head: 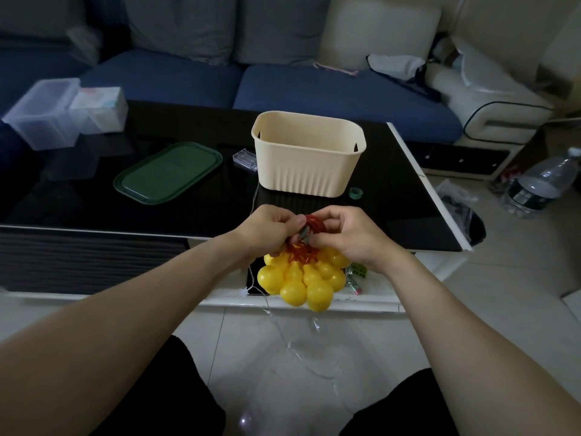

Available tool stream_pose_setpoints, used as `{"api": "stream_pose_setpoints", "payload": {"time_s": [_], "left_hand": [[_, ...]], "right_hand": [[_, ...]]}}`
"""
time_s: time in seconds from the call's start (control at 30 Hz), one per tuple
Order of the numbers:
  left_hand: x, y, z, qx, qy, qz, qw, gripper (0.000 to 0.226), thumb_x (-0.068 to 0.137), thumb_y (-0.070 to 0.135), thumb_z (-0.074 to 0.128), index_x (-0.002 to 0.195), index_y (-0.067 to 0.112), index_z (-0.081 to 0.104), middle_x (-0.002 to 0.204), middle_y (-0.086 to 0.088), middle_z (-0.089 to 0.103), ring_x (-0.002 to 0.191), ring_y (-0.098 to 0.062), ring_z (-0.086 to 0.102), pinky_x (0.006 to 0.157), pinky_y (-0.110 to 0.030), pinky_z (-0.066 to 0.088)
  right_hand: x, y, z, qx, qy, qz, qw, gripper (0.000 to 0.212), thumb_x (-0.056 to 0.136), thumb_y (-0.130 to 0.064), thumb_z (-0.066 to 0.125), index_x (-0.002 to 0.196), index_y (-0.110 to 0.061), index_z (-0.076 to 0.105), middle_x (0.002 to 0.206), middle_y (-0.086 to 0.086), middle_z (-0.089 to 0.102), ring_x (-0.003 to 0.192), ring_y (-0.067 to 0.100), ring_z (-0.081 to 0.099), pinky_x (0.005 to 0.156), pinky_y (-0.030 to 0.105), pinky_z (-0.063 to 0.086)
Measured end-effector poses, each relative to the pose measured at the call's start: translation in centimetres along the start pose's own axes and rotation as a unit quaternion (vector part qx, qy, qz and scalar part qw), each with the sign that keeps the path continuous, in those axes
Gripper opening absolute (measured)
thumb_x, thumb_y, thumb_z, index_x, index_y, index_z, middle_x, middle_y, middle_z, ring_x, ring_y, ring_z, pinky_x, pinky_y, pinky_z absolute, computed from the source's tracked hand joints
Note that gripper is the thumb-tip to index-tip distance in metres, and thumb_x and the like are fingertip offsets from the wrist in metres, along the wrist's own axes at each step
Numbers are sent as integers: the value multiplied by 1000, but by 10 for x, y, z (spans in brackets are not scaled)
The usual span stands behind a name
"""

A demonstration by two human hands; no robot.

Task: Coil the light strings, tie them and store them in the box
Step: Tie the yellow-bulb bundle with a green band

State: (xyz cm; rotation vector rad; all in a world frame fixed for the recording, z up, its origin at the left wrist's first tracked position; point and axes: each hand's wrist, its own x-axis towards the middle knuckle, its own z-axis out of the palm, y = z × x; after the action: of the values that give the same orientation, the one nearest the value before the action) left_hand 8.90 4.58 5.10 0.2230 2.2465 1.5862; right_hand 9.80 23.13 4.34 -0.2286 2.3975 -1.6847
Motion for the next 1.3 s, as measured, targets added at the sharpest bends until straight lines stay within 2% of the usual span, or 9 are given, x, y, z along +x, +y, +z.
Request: {"api": "stream_pose_setpoints", "payload": {"time_s": [0.17, 0.23, 0.33, 0.47, 0.73, 0.97, 1.07, 1.23, 1.3], "left_hand": [[3, -3, -1, 97, 46, 53, 993, 33, 100, 27, 55, 71, 15, 63, 55, 6, 57, 43, -4, 44, 46, -18, 38], [2, -4, -1, 119, 41, 53, 991, 29, 100, 27, 56, 75, 17, 66, 58, 7, 62, 44, -2, 48, 48, -18, 40], [1, -6, 1, 114, 32, 31, 993, 31, 100, 27, 54, 73, 17, 64, 56, 7, 63, 46, -5, 49, 49, -21, 41], [1, -3, 5, 58, 28, -9, 998, 33, 102, 26, 51, 75, 10, 61, 57, 0, 63, 46, -13, 46, 48, -25, 40], [0, 0, 11, 11, 44, -23, 999, 30, 101, 23, 54, 77, 6, 59, 63, -10, 64, 42, -16, 43, 44, -25, 36], [6, 0, 11, 147, 73, 19, 986, 24, 100, 28, 54, 87, 10, 63, 63, 3, 67, 47, -7, 54, 52, -22, 47], [5, 1, 12, 177, 70, 35, 981, 22, 100, 28, 54, 90, 11, 63, 62, 5, 66, 43, 3, 53, 48, -16, 46], [3, 2, 8, 193, 56, 32, 979, 23, 100, 30, 53, 91, 10, 61, 63, 3, 67, 42, -4, 56, 45, -19, 48], [2, 4, 5, 212, 48, 26, 976, 24, 101, 29, 52, 91, 8, 59, 64, 2, 67, 44, -9, 58, 44, -20, 48]], "right_hand": [[1, -1, 4, 37, 23, 14, 999, 28, 79, -2, 81, 101, -13, 69, 91, 7, 78, 86, 15, 74, 83, 29, 57], [2, 0, 7, 52, 26, 23, 998, 28, 76, -17, 86, 99, -11, 71, 88, 8, 78, 86, 18, 74, 83, 31, 58], [1, 0, 9, 41, 42, 25, 998, 42, 66, -39, 85, 95, -11, 71, 82, 5, 78, 78, 12, 73, 71, 23, 54], [1, 1, 8, 23, 35, 11, 999, 25, 75, -24, 85, 94, -17, 71, 80, 0, 78, 76, 7, 73, 68, 19, 52], [4, 4, 9, -18, 41, -13, 999, 22, 82, -3, 80, 92, -19, 69, 85, 1, 74, 79, 5, 69, 73, 17, 51], [5, 3, 11, -55, 81, 2, 995, 24, 77, -2, 80, 84, -23, 70, 80, 1, 75, 75, 9, 70, 69, 21, 50], [6, 3, 13, -55, 90, 16, 994, 24, 77, -2, 80, 82, -22, 68, 78, 2, 74, 72, 11, 68, 66, 22, 49], [10, 2, 19, -55, 93, 11, 994, 23, 81, 2, 75, 83, -19, 64, 80, 6, 74, 77, 20, 72, 74, 33, 58], [11, 1, 22, -69, 82, -7, 994, 27, 81, 5, 72, 83, -20, 62, 80, 3, 72, 77, 18, 70, 73, 31, 57]]}}
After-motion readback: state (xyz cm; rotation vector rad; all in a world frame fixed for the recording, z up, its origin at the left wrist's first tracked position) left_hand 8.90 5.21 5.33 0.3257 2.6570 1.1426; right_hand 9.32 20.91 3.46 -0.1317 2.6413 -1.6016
